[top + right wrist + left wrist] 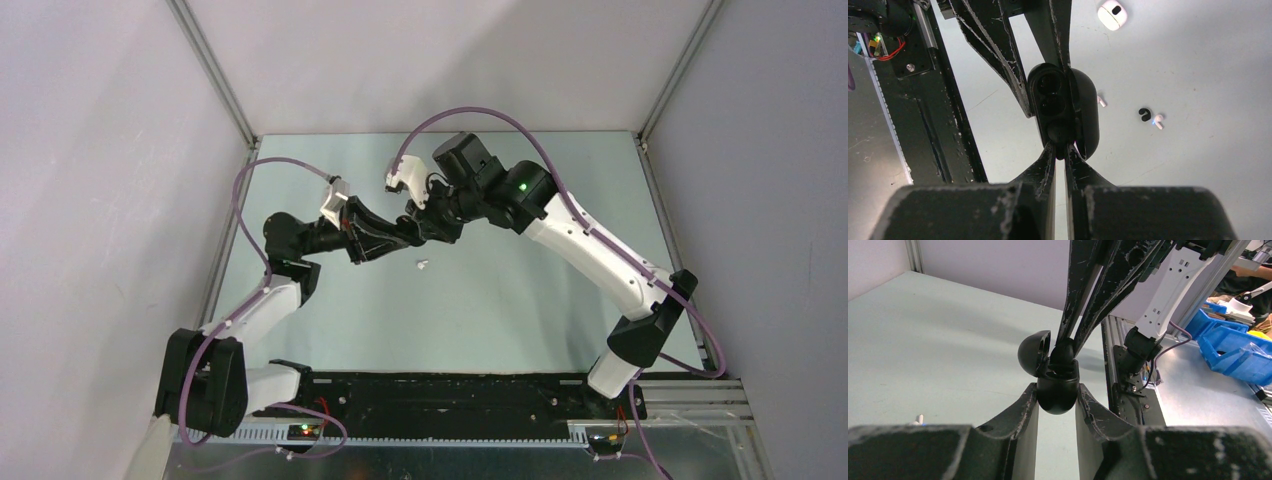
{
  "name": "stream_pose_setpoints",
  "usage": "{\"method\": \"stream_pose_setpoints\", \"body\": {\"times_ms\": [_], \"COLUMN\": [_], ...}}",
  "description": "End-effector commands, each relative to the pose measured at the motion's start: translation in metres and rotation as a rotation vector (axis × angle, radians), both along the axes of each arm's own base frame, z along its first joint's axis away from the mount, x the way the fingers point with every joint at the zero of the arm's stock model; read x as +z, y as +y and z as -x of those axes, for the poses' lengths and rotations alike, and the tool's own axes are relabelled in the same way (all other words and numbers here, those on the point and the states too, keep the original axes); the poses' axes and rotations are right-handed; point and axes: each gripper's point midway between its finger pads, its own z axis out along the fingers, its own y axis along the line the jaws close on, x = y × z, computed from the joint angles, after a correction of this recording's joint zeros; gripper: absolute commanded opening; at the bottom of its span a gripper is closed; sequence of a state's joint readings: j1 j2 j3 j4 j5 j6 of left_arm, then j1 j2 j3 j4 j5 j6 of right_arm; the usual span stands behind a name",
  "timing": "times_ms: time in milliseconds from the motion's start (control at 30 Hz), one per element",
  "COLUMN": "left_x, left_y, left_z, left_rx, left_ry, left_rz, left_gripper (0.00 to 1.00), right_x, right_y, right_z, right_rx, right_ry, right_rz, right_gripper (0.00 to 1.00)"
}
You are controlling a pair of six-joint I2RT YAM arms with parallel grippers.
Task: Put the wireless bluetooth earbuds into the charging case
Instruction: Insert the right earbud into the right side groove of the charging case, then pick up the left earbud from the center of the board.
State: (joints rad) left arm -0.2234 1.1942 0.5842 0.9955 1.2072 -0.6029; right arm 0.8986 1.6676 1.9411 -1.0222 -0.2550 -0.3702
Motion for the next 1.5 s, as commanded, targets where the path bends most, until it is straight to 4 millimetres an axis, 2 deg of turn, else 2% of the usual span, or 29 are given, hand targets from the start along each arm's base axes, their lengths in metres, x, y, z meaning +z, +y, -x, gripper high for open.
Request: {"method": "stream_pose_setpoints", "body": {"times_ms": [0, 167, 433, 633, 733, 867, 967, 1033, 1167, 1200, 1300, 1333, 1367, 1400, 1433, 1467], "left_x": [0.03, 0.029, 0.027, 0.027, 0.026, 0.024, 0.028, 0.031, 0.039, 0.038, 0.042, 0.04, 0.039, 0.037, 0.036, 0.035], "left_y": [0.0, 0.0, 0.0, 0.0, 0.0, 0.0, 0.005, 0.013, 0.034, 0.044, 0.061, 0.073, 0.078, 0.091, 0.097, 0.111], "left_z": [0.004, 0.005, 0.006, 0.004, 0.004, 0.003, -0.002, -0.008, -0.021, -0.028, -0.028, -0.031, -0.033, -0.037, -0.04, -0.045], "left_rx": [0.011, 0.009, 0.005, 0.004, 0.006, 0.013, 0.062, 0.116, 0.25, 0.301, 0.361, 0.396, 0.412, 0.448, 0.468, 0.506], "left_ry": [-0.118, -0.124, -0.129, -0.13, -0.126, -0.099, -0.085, -0.065, -0.023, 0.007, 0.015, 0.026, 0.033, 0.05, 0.057, 0.072], "left_rz": [0.037, 0.035, 0.03, 0.028, 0.027, 0.023, 0.028, 0.033, 0.044, 0.043, 0.038, 0.031, 0.029, 0.024, 0.021, 0.016], "left_gripper": [0.0, 0.0, 0.0, 0.0, 0.0, 0.0, 0.0, 0.0, 0.0, 0.0, 0.0, 0.0, 0.0, 0.0, 0.0, 0.0], "right_x": [0.011, 0.012, 0.027, 0.033, 0.035, 0.057, 0.058, 0.051, 0.013, -0.001, -0.028, -0.045, -0.053, -0.069, -0.074, -0.09], "right_y": [0.0, 0.004, 0.0, -0.004, -0.012, -0.031, -0.048, -0.059, -0.071, -0.071, -0.065, -0.062, -0.059, -0.057, -0.054, -0.053], "right_z": [0.004, 0.008, 0.012, 0.016, 0.019, 0.024, 0.016, 0.005, -0.031, -0.042, -0.062, -0.069, -0.075, -0.083, -0.091, -0.1], "right_rx": [-0.006, 0.019, 0.041, 0.048, 0.051, 0.04, -0.007, -0.047, -0.126, -0.139, -0.155, -0.155, -0.158, -0.162, -0.164, -0.168], "right_ry": [-0.003, 0.008, 0.023, 0.025, 0.03, 0.017, 0.014, 0.006, -0.054, -0.062, -0.039, -0.015, -0.014, 0.0, -0.008, 0.003], "right_rz": [-0.027, -0.039, -0.061, -0.061, -0.037, -0.049, -0.054, -0.053, -0.036, -0.028, -0.016, 0.013, 0.021, 0.05, 0.05, 0.074], "right_gripper": [0.07, 0.09, 0.29, 0.34, 0.34, 0.35, 0.35, 0.36, 0.33, 0.32, 0.29, 0.27, 0.26, 0.24, 0.23, 0.23]}}
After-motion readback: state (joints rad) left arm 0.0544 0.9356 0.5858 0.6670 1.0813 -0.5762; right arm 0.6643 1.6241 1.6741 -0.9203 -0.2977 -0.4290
